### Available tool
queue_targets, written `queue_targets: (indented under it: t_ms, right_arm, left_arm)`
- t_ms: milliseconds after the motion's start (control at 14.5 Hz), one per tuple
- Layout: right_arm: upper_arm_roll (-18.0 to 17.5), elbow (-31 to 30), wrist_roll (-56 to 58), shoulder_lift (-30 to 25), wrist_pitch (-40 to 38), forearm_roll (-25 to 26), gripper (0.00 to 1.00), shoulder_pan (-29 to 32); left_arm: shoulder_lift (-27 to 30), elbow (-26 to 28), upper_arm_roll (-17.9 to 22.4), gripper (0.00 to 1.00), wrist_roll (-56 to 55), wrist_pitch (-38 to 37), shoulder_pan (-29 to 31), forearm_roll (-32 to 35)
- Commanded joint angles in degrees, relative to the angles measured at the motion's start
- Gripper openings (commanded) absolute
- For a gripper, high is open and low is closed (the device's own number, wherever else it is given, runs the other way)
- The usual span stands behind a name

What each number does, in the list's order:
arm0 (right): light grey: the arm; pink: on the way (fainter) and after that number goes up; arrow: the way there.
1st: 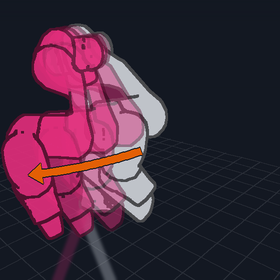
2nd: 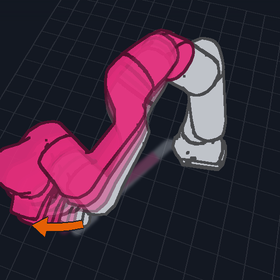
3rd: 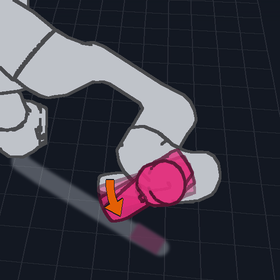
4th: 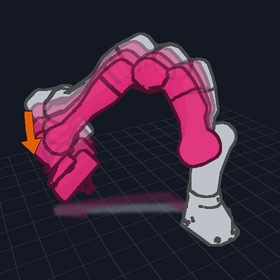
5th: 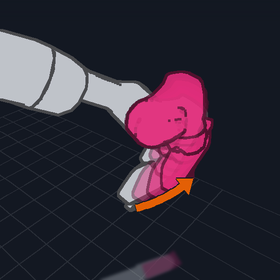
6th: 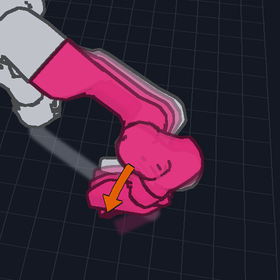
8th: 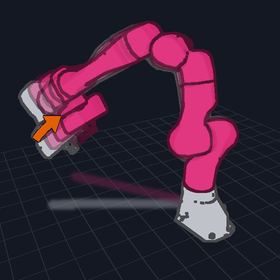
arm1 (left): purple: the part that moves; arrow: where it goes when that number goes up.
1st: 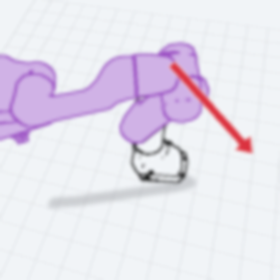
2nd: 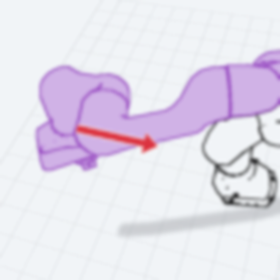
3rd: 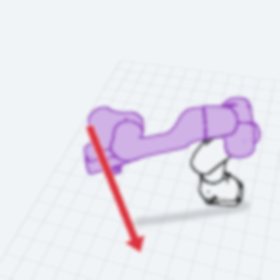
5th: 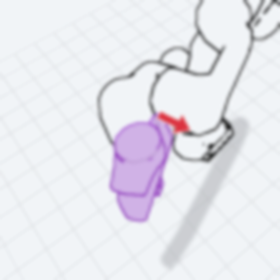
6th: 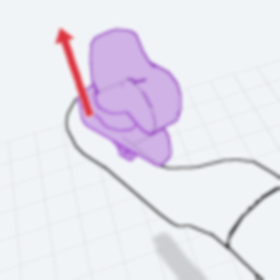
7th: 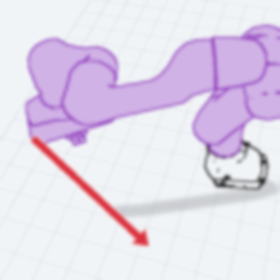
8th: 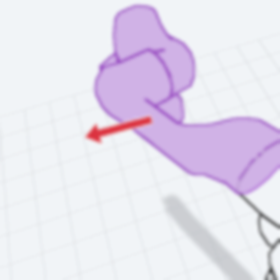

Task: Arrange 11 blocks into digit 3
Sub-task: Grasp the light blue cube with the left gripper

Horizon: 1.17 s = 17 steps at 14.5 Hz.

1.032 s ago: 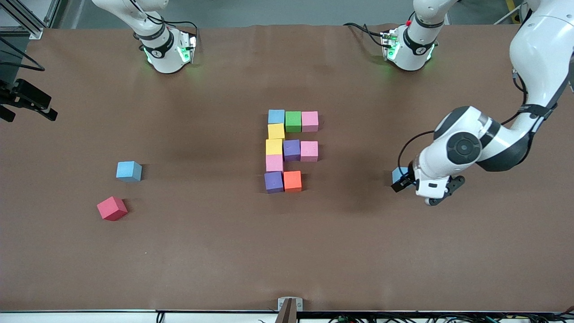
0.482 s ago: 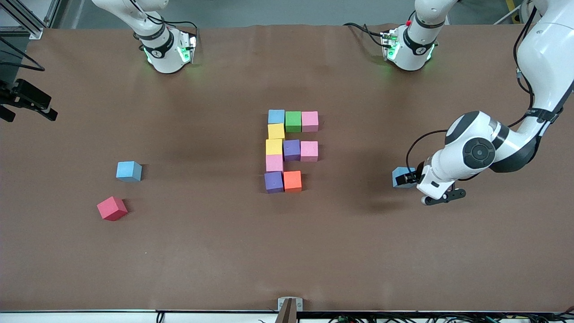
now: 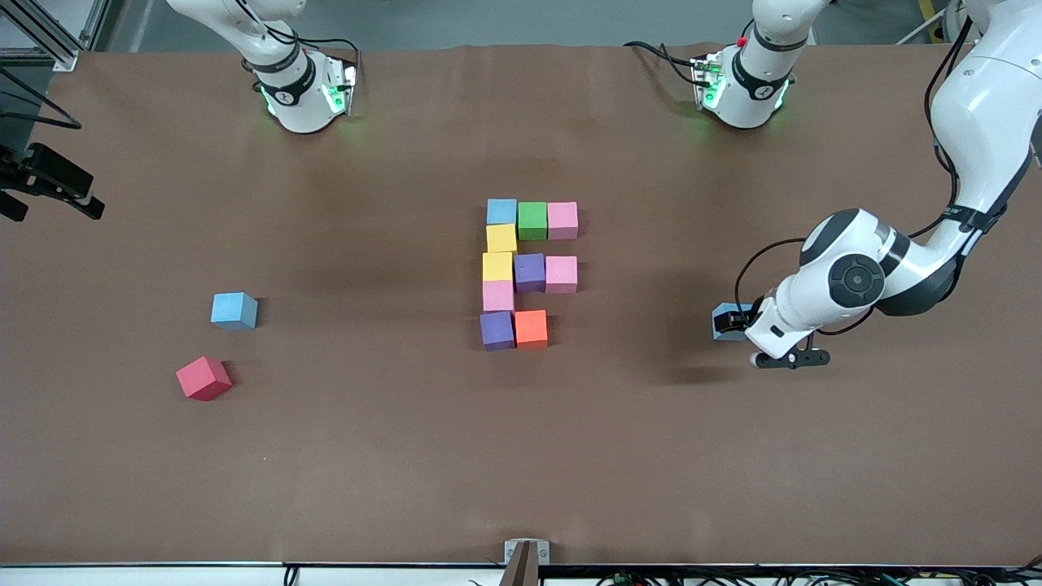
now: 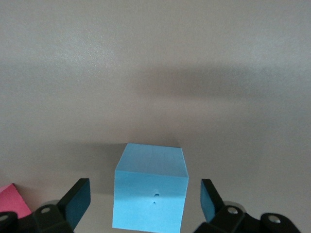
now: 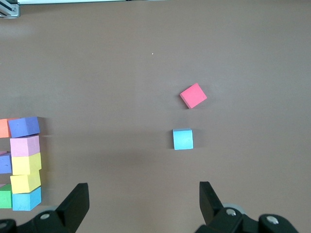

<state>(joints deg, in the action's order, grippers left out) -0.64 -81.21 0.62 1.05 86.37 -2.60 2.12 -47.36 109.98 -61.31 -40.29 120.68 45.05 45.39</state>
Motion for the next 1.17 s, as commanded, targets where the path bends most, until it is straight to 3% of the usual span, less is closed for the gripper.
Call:
queue_targets:
  t_ms: [0, 138, 206, 413, 550, 826, 963, 1101]
  right_arm:
    - [-0.4, -0.3, -0.4, -0.5, 0.2, 0.2, 1.00, 0.3]
    - [-0.4, -0.3, -0.4, -0.5, 0.2, 0.2, 1.00, 0.3]
    - [-0.4, -0.3, -0.4, -0.5, 0.2, 0.3, 1.00, 0.3]
    - [-0.4, -0.3, -0.4, -0.5, 0.2, 0.2, 1.00, 0.3]
    - [-0.4, -0.3, -0.4, -0.5, 0.2, 0.2, 1.00, 0.3]
    - [-0.4, -0.3, -0.4, -0.5, 0.2, 0.2, 1.00, 0.3]
    - [-0.4, -0.3, -0.4, -0.5, 0.2, 0.2, 1.00, 0.3]
    - [-0.4, -0.3, -0.4, -0.5, 0.2, 0.3, 1.00, 0.3]
  left_arm:
    - [-1.1, 0.6, 0.7, 0.99, 0.6, 1.0, -0.4, 1.3]
    - [-1.2, 0.7, 2.3, 0.87, 0.6, 1.7, -0.9, 1.4]
    - [-1.2, 0.6, 2.9, 0.67, 0.3, 1.8, -1.4, 1.3]
    - [-1.1, -1.6, 3.1, 0.28, -4.7, 1.8, -4.5, 0.4]
    - [-1.3, -6.7, 5.5, 0.04, -8.3, 1.3, -10.1, -2.0]
    - [-1.2, -18.4, 14.3, 0.01, -19.7, 1.2, -25.4, -16.8]
    - [-1.2, -22.2, 16.5, 0.09, -30.9, 1.2, -31.7, -18.8]
    - [-1.6, -24.4, 18.7, 0.09, -42.9, 1.5, -36.5, -21.0]
